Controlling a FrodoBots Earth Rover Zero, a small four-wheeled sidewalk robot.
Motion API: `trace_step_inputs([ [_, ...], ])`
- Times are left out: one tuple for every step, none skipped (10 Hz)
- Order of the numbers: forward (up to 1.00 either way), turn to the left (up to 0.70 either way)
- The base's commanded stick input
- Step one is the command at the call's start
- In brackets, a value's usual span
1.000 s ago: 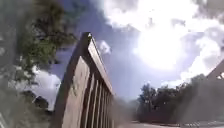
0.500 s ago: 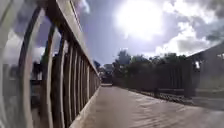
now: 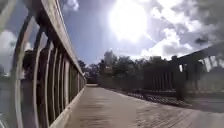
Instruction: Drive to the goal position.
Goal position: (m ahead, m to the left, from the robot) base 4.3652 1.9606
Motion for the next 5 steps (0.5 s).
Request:
trace_step_inputs([
  [0.70, 0.00],
  [0.70, 0.00],
  [0.70, 0.00],
  [0.70, 0.00],
  [0.70, 0.16],
])
